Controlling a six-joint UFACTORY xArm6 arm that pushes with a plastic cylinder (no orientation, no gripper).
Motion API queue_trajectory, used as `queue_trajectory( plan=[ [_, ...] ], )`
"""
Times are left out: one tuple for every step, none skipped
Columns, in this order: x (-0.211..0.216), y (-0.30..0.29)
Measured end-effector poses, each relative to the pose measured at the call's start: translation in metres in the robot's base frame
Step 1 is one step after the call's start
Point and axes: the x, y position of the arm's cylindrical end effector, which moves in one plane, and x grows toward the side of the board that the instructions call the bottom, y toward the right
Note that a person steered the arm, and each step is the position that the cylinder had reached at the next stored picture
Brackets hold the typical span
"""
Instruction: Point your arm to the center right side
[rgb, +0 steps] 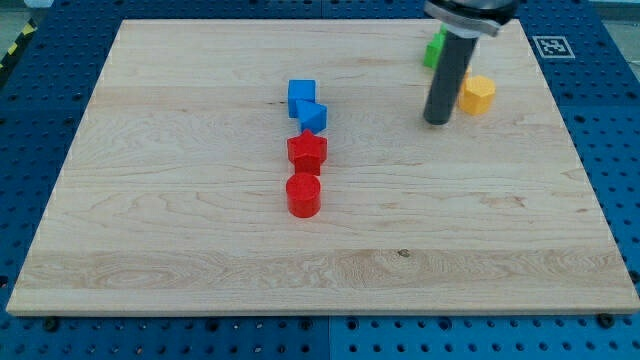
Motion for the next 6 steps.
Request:
queue_trajectory(
  plan=[
    [0.0, -0.018],
    [0.01, 0.0],
    [0.047, 0.05],
    [0.05, 0.112],
    [0.022, 0.15],
    [-0.007, 0.151]
  ],
)
